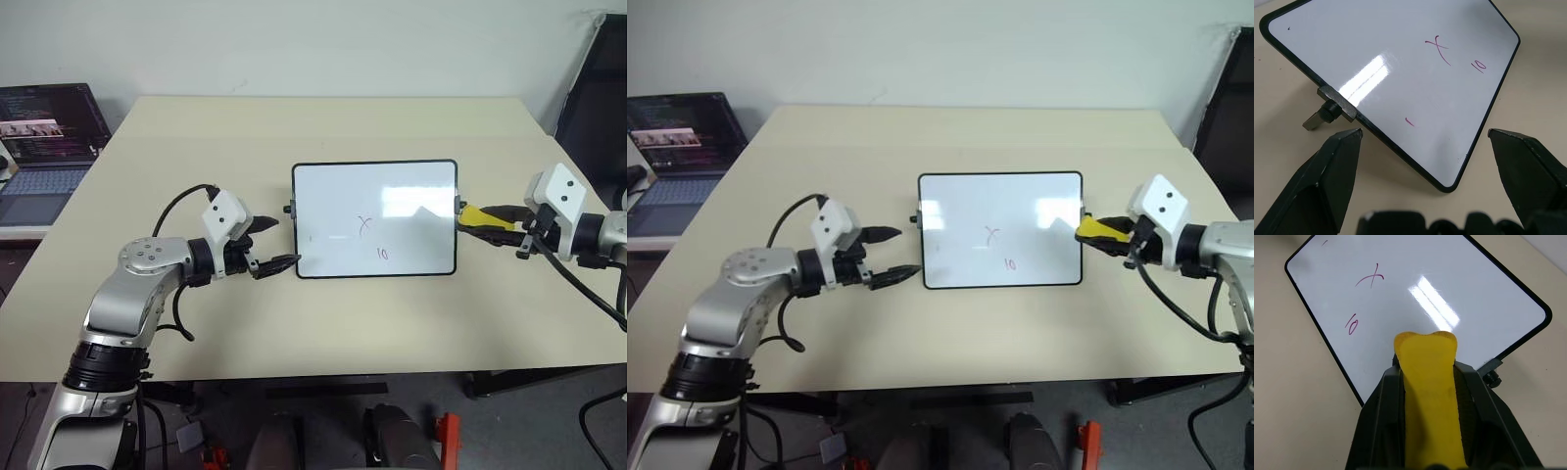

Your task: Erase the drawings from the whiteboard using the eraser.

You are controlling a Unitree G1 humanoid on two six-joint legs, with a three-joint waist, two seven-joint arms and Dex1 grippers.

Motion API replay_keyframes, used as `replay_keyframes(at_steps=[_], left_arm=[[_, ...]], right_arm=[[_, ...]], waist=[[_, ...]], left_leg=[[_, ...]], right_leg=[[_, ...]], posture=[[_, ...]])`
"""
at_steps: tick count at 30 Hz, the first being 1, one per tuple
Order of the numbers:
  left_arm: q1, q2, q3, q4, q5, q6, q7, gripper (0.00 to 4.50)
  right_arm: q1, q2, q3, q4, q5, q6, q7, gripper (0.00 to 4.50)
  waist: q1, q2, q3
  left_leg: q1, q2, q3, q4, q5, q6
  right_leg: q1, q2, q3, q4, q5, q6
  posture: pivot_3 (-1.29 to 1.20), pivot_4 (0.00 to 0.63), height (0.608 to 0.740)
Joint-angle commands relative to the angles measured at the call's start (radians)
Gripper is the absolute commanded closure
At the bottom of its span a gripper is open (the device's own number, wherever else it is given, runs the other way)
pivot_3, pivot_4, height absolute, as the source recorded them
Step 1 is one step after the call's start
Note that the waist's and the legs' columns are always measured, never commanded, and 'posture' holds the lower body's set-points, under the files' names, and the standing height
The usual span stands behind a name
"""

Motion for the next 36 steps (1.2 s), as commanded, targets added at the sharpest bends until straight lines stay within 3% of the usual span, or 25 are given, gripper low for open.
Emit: replay_keyframes(at_steps=[1,14,22,29,36], left_arm=[[-0.014,-0.003,0.015,-0.020,-0.002,-0.015,0.006,0.00],[-0.003,-0.021,0.013,-0.043,-0.007,-0.009,0.023,0.00],[-0.011,-0.027,0.009,-0.032,-0.003,-0.017,0.024,0.00],[-0.018,-0.039,-0.008,-0.015,0.005,-0.027,0.016,0.00],[-0.020,-0.046,-0.024,-0.011,0.016,-0.029,0.011,0.00]], right_arm=[[-0.021,-0.002,-0.012,-0.015,0.008,-0.018,-0.004,3.50],[-0.049,0.020,0.011,-0.007,0.007,-0.019,-0.004,3.50],[-0.102,0.088,0.022,-0.028,0.031,-0.006,-0.027,3.50],[-0.168,0.424,0.166,-0.015,-0.076,-0.146,-0.264,3.50],[-0.244,0.588,0.248,0.208,-0.222,-0.343,-0.400,3.50]], waist=[[0.000,0.000,0.000],[0.000,0.000,0.000],[-0.001,0.000,0.000],[-0.009,0.000,0.000],[-0.002,0.000,0.000]], left_leg=[[0.000,0.000,0.000,0.000,0.000,0.000],[0.000,0.000,0.000,0.001,0.000,0.000],[0.000,0.000,0.000,0.002,0.000,0.000],[0.001,0.000,-0.001,0.002,0.000,0.000],[0.000,0.000,-0.001,0.003,0.000,0.000]], right_leg=[[0.000,0.000,0.000,0.000,0.000,0.000],[0.000,0.000,0.000,0.001,0.000,0.000],[0.000,0.000,0.000,0.002,0.000,0.000],[0.000,0.001,0.000,0.004,0.000,0.000],[0.000,0.000,-0.001,0.004,0.000,0.000]], posture=[[0.00,0.150,0.740],[0.00,0.150,0.740],[0.00,0.150,0.740],[0.00,0.150,0.740],[0.00,0.150,0.740]])
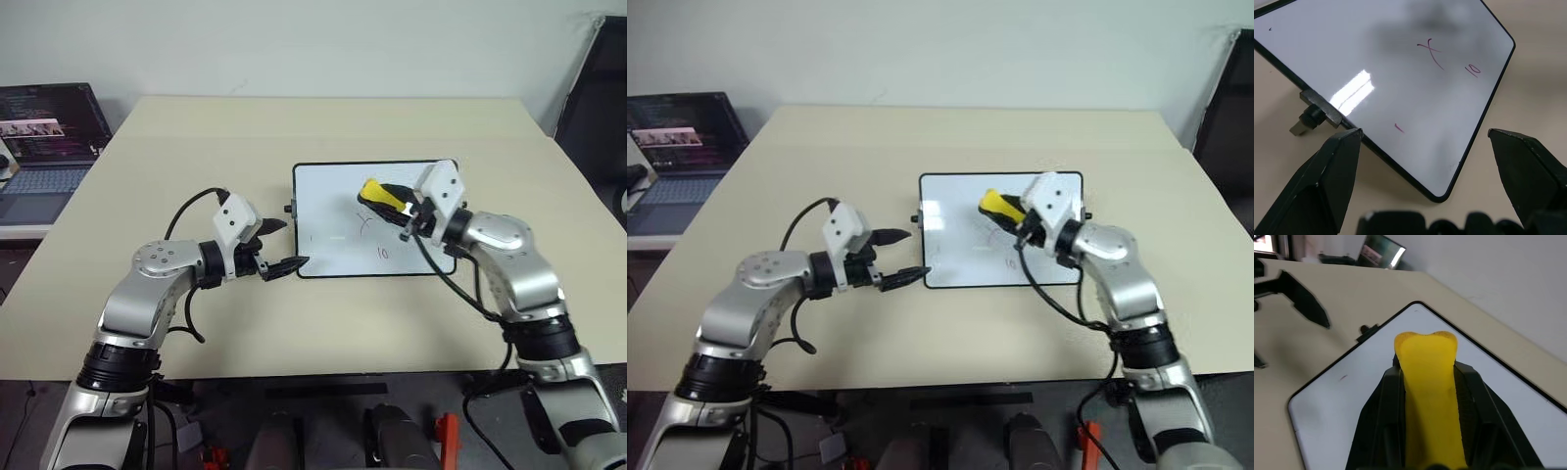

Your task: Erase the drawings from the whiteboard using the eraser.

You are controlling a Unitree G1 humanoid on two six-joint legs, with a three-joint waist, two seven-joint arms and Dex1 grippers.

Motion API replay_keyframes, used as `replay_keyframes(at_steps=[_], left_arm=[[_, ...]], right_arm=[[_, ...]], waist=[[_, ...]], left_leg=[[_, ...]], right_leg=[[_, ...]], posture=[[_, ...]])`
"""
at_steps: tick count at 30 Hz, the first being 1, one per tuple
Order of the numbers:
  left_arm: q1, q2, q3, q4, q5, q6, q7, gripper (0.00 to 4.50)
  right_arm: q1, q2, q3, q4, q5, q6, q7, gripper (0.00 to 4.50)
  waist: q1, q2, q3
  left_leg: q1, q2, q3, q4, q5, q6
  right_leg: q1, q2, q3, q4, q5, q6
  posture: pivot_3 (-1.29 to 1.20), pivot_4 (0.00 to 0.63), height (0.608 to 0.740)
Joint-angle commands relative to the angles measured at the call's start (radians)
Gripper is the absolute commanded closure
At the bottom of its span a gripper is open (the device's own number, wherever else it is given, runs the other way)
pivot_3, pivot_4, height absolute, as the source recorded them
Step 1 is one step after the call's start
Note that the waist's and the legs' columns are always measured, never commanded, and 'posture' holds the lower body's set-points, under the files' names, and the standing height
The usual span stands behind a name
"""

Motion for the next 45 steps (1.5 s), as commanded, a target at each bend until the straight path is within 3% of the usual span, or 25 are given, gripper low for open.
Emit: replay_keyframes(at_steps=[1,14,23,26,34,37,40,45], left_arm=[[-0.014,-0.002,0.002,-0.016,-0.001,-0.020,-0.007,0.00],[0.046,0.028,0.036,-0.053,-0.013,0.008,-0.007,0.00],[0.062,0.036,0.043,-0.077,-0.021,0.023,-0.001,0.00],[0.059,0.034,0.041,-0.078,-0.022,0.027,0.000,0.00],[0.025,0.024,0.024,-0.052,-0.015,0.019,-0.006,0.00],[0.021,0.022,0.022,-0.045,-0.014,0.015,-0.009,0.00],[0.021,0.020,0.022,-0.044,-0.014,0.014,-0.009,0.00],[0.025,0.020,0.024,-0.047,-0.015,0.014,-0.009,0.00]], right_arm=[[-0.052,0.044,0.009,0.103,-0.059,-0.119,-0.066,3.50],[-0.112,0.069,0.075,0.542,-0.228,-0.340,-0.129,3.50],[0.031,0.015,0.178,0.452,-0.245,-0.351,0.063,3.51],[0.022,0.023,0.158,0.442,-0.244,-0.345,0.036,3.51],[-0.215,0.045,0.047,0.594,-0.272,-0.357,-0.228,3.51],[-0.234,0.043,0.046,0.622,-0.286,-0.359,-0.248,3.51],[-0.196,0.042,0.067,0.610,-0.285,-0.372,-0.201,3.51],[-0.050,0.032,0.148,0.450,-0.247,-0.334,0.011,3.51]], waist=[[0.000,0.000,0.000],[-0.008,0.000,0.000],[-0.010,-0.004,-0.005],[-0.012,-0.004,-0.005],[-0.011,-0.004,-0.005],[-0.008,-0.004,-0.005],[-0.009,-0.004,-0.005],[-0.011,-0.004,-0.005]], left_leg=[[0.000,0.000,0.000,0.000,0.000,0.000],[0.002,0.000,0.000,0.000,0.000,0.000],[0.007,0.000,-0.001,0.001,0.000,0.000],[0.008,0.000,0.000,0.001,0.001,0.000],[0.008,0.001,0.000,0.001,0.008,-0.001],[0.006,0.001,0.000,0.000,0.008,-0.001],[0.003,0.001,0.000,-0.001,0.008,-0.001],[0.003,0.001,0.000,-0.002,0.007,-0.002]], right_leg=[[0.000,0.000,0.000,0.000,0.000,0.000],[0.001,0.000,0.000,0.001,0.000,-0.001],[0.006,0.000,0.000,0.003,0.000,0.000],[0.006,0.001,0.002,0.003,0.002,0.001],[0.005,0.002,0.003,0.002,0.007,0.002],[0.004,0.002,0.003,0.001,0.008,0.002],[0.002,0.002,0.002,0.000,0.008,-0.001],[0.002,0.002,0.002,-0.001,0.007,-0.001]], posture=[[0.00,0.150,0.740],[0.00,0.150,0.740],[0.00,0.150,0.740],[0.00,0.150,0.740],[0.00,0.150,0.740],[0.00,0.150,0.740],[0.00,0.150,0.740],[0.00,0.150,0.740]])
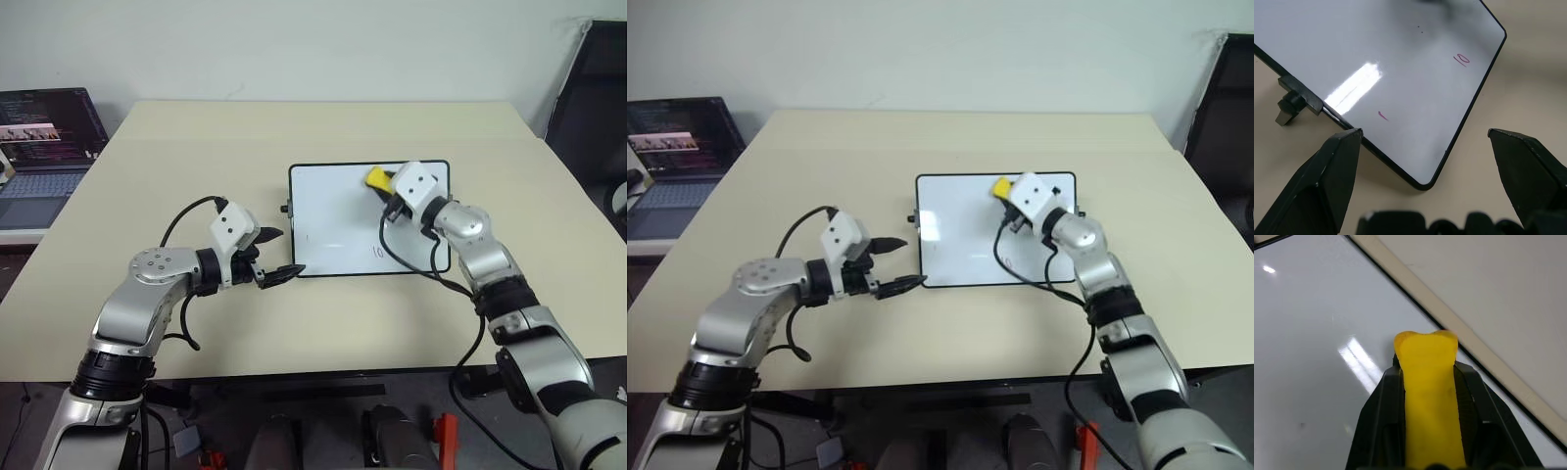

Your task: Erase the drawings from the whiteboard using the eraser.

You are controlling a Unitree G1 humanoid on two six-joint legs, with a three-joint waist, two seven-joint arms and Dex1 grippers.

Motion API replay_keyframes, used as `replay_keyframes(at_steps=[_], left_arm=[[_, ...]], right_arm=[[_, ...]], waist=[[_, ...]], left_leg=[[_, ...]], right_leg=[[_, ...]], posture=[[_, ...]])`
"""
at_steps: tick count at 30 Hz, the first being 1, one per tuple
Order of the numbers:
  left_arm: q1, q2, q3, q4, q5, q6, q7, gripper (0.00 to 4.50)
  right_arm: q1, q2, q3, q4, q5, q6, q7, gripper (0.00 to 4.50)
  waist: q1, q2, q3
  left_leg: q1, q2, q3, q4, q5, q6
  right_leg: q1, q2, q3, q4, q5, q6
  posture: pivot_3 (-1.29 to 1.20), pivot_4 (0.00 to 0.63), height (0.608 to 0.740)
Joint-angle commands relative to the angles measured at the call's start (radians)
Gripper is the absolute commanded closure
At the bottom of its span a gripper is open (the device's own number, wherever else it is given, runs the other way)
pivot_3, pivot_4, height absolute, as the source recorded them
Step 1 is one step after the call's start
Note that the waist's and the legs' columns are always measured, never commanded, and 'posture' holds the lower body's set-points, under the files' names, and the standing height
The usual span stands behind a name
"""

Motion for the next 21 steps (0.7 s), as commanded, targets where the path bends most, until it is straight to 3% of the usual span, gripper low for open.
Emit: replay_keyframes(at_steps=[1,5,10,13,18,21], left_arm=[[-0.016,0.002,0.018,-0.017,-0.010,-0.016,-0.002,0.00],[-0.014,0.003,0.019,-0.019,-0.011,-0.015,-0.003,0.00],[-0.011,-0.001,0.015,-0.024,-0.011,-0.012,-0.003,0.00],[-0.008,-0.001,0.016,-0.029,-0.011,-0.011,-0.003,0.00],[-0.014,0.013,0.038,-0.026,-0.019,-0.011,-0.009,0.00],[-0.017,0.016,0.039,-0.025,-0.018,-0.013,-0.012,0.00]], right_arm=[[0.086,-0.002,0.062,-0.071,0.018,0.067,0.132,3.51],[0.100,0.007,0.056,-0.107,0.003,0.083,0.101,3.51],[-0.025,0.070,-0.118,-0.094,0.108,0.137,-0.074,3.51],[-0.054,0.037,-0.172,-0.198,0.174,0.205,-0.028,3.51],[-0.016,-0.239,-0.322,-0.525,0.409,0.500,0.212,3.51],[0.095,-0.445,-0.373,-0.618,0.479,0.605,0.366,3.51]], waist=[[-0.004,0.000,0.000],[-0.006,0.000,0.000],[-0.005,0.001,0.002],[0.001,0.002,0.002],[0.029,0.004,0.004],[0.036,0.004,0.004]], left_leg=[[0.000,0.000,0.000,0.000,0.000,0.000],[0.001,0.000,0.000,0.001,0.000,0.000],[0.001,0.000,0.000,0.003,0.002,0.001],[0.000,0.000,0.000,0.002,0.002,0.001],[-0.006,-0.001,-0.002,0.000,-0.001,-0.002],[-0.008,-0.001,-0.002,0.001,-0.006,0.001]], right_leg=[[0.000,0.000,0.000,0.000,0.000,0.000],[0.000,0.000,0.000,0.001,-0.001,0.002],[0.000,0.000,0.001,0.002,0.001,0.003],[0.000,0.000,0.000,0.001,0.002,0.004],[-0.003,-0.002,-0.003,-0.001,-0.001,0.001],[-0.003,-0.002,-0.005,-0.004,-0.005,0.001]], posture=[[0.00,0.150,0.740],[0.00,0.150,0.740],[0.00,0.150,0.740],[0.00,0.150,0.740],[0.00,0.150,0.740],[0.00,0.150,0.740]])
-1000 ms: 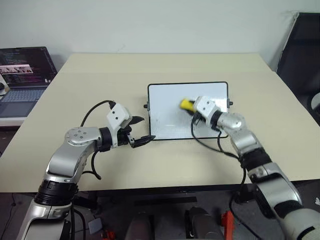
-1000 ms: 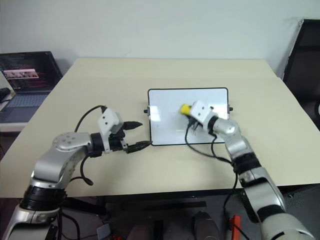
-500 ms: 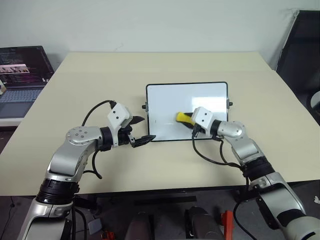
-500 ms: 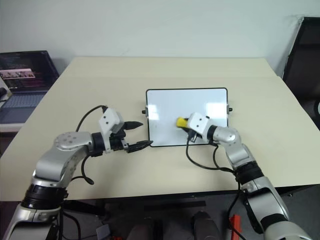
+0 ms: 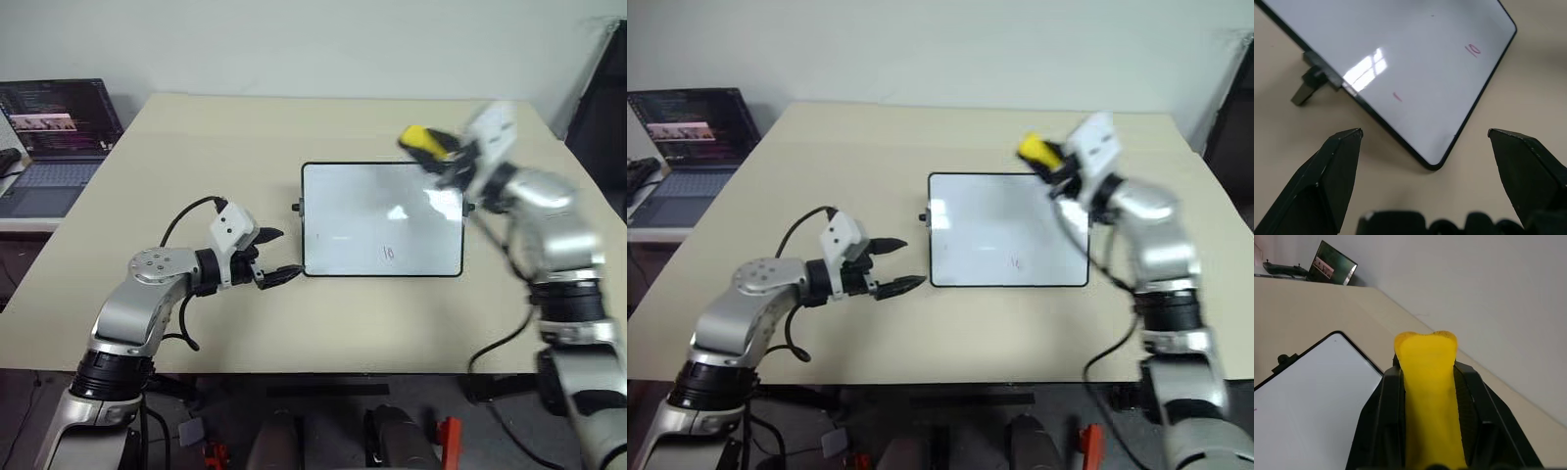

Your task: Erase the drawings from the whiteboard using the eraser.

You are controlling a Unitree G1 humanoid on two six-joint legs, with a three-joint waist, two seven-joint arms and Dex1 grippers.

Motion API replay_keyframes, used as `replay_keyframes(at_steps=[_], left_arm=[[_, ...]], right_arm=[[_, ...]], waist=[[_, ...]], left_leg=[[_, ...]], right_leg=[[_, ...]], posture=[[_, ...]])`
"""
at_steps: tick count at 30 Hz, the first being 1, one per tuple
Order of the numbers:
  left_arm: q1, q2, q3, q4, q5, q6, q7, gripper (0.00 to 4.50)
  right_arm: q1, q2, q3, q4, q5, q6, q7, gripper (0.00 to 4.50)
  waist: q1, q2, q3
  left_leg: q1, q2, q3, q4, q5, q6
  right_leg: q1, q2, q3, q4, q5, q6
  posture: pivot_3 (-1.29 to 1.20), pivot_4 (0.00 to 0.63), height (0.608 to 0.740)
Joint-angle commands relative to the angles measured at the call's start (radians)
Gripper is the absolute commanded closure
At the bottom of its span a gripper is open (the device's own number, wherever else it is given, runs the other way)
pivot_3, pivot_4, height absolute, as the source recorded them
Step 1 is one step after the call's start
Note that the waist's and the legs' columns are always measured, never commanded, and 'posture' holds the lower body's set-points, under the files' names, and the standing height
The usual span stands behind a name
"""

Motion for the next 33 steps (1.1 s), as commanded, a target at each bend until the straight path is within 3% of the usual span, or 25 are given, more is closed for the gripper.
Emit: replay_keyframes(at_steps=[1,4,8,17,33], left_arm=[[-0.018,0.013,0.025,-0.026,-0.012,-0.015,-0.006,0.00],[-0.023,0.022,0.017,-0.011,-0.001,-0.024,-0.018,0.00],[-0.032,0.049,-0.009,0.019,0.035,-0.053,-0.044,0.00],[-0.069,0.059,0.001,0.009,0.021,-0.049,-0.070,0.00],[-0.063,0.084,0.013,0.006,0.019,-0.042,-0.075,0.00]], right_arm=[[0.135,-0.199,-0.068,-0.123,0.075,0.093,0.188,3.51],[0.335,-0.376,-0.110,-0.159,0.066,0.088,0.313,3.51],[0.506,-0.504,-0.112,-0.092,-0.063,-0.029,0.323,3.51],[0.480,-0.473,-0.153,-0.079,-0.002,-0.049,0.312,3.51],[0.424,-0.440,-0.128,-0.079,0.035,-0.034,0.315,3.51]], waist=[[0.002,0.000,0.000],[-0.001,0.000,0.000],[-0.015,0.001,0.001],[-0.032,0.001,0.001],[-0.026,0.001,0.001]], left_leg=[[0.000,0.000,0.000,0.000,-0.002,0.002],[-0.001,0.000,0.001,0.001,-0.006,0.006],[0.001,0.000,0.003,0.001,-0.006,0.007],[0.008,0.000,0.007,0.002,-0.006,0.006],[0.007,0.000,0.006,0.002,-0.006,0.006]], right_leg=[[0.000,0.000,0.000,-0.001,-0.001,0.000],[0.000,0.000,0.000,-0.002,-0.004,0.000],[0.000,0.000,0.003,0.000,-0.004,0.000],[0.003,0.001,0.007,0.005,-0.008,0.006],[0.003,0.001,0.007,0.004,-0.006,0.001]], posture=[[0.00,0.150,0.740],[0.00,0.150,0.740],[0.00,0.150,0.740],[0.00,0.150,0.740],[0.00,0.150,0.740]])
